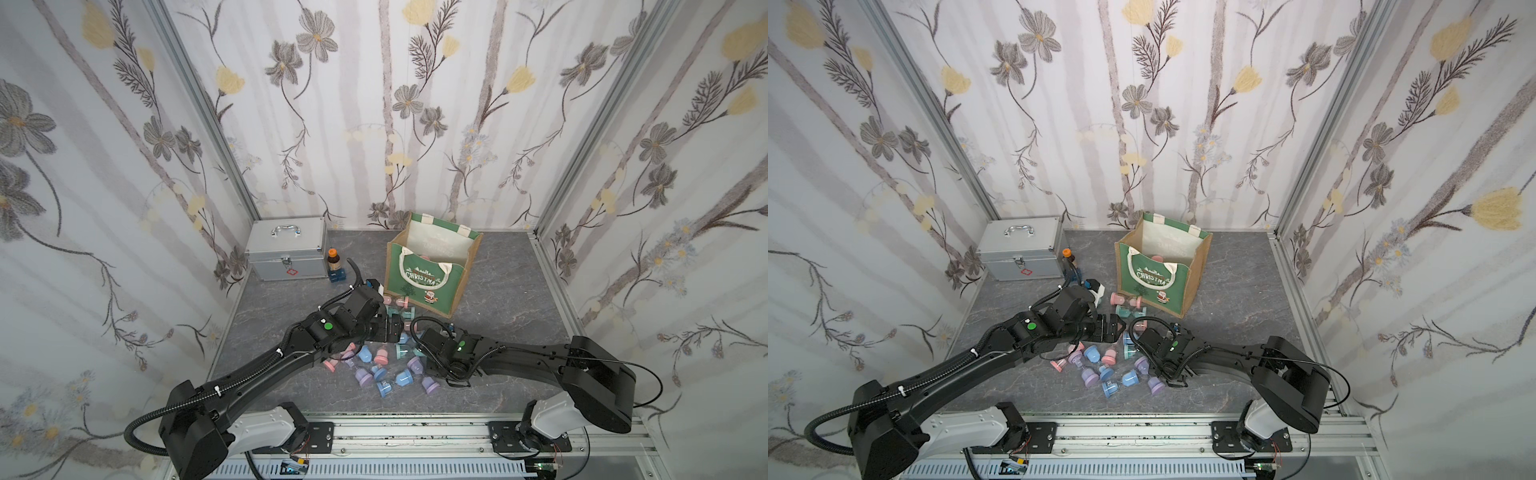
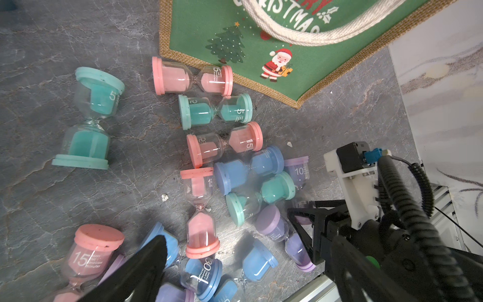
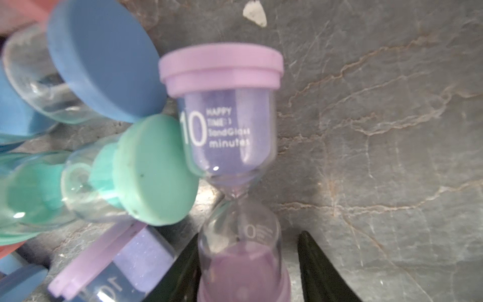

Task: Put the hourglass into the canvas bag
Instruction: Pick up the hourglass from the center of the board.

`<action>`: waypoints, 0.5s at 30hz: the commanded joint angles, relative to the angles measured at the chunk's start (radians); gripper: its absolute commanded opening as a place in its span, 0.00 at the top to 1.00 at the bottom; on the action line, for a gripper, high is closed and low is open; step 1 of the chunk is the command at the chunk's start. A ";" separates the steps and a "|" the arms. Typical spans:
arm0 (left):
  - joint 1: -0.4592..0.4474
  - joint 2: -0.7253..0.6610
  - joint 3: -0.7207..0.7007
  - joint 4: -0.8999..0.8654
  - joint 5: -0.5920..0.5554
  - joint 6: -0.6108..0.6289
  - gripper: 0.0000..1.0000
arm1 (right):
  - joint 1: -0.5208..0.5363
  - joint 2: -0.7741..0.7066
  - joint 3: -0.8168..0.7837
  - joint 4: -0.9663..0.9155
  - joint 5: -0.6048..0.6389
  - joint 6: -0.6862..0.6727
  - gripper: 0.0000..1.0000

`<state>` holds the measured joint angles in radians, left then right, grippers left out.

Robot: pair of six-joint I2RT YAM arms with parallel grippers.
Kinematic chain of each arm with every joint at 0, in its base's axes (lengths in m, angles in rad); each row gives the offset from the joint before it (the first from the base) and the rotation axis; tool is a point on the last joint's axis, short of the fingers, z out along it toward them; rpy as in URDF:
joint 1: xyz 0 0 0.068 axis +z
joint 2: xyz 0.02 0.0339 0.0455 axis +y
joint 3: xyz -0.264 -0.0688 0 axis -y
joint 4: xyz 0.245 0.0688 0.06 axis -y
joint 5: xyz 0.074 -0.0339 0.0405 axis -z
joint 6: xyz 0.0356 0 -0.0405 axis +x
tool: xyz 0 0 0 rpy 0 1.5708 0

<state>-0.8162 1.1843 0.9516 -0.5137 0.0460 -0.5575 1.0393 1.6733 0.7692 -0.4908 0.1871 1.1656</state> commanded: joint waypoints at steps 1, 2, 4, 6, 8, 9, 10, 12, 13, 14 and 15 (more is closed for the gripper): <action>0.001 0.003 0.009 0.023 -0.008 -0.005 0.00 | -0.006 0.014 -0.002 0.020 0.027 0.001 0.46; 0.000 0.003 0.008 0.024 -0.009 -0.004 0.00 | -0.010 0.015 -0.002 0.021 0.033 -0.004 0.46; 0.000 0.006 0.008 0.027 -0.008 -0.004 0.00 | -0.017 0.014 -0.004 0.021 0.038 -0.010 0.48; 0.000 0.006 0.010 0.023 -0.003 -0.005 0.00 | -0.019 0.015 -0.004 0.021 0.034 -0.015 0.50; 0.000 -0.001 0.009 0.018 -0.007 -0.006 0.00 | -0.018 0.016 -0.006 0.017 0.026 -0.019 0.52; 0.000 -0.004 0.007 0.019 -0.009 -0.006 0.00 | -0.018 0.016 -0.007 0.013 0.026 -0.020 0.55; 0.000 -0.005 0.007 0.019 -0.012 -0.006 0.00 | -0.018 0.015 -0.007 0.010 0.029 -0.022 0.58; 0.000 -0.007 0.009 0.017 -0.012 -0.006 0.00 | -0.018 0.008 -0.002 0.003 0.029 -0.026 0.61; 0.000 -0.007 0.011 0.016 -0.012 -0.007 0.00 | -0.019 0.003 -0.001 0.001 0.027 -0.027 0.62; 0.000 -0.009 0.013 0.015 -0.011 -0.006 0.00 | -0.018 -0.004 0.001 -0.001 0.028 -0.029 0.63; 0.000 -0.008 0.013 0.015 -0.011 -0.006 0.00 | -0.018 -0.008 0.002 -0.004 0.027 -0.029 0.65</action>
<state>-0.8162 1.1805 0.9535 -0.5117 0.0456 -0.5571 1.0218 1.6745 0.7681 -0.4778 0.2108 1.1355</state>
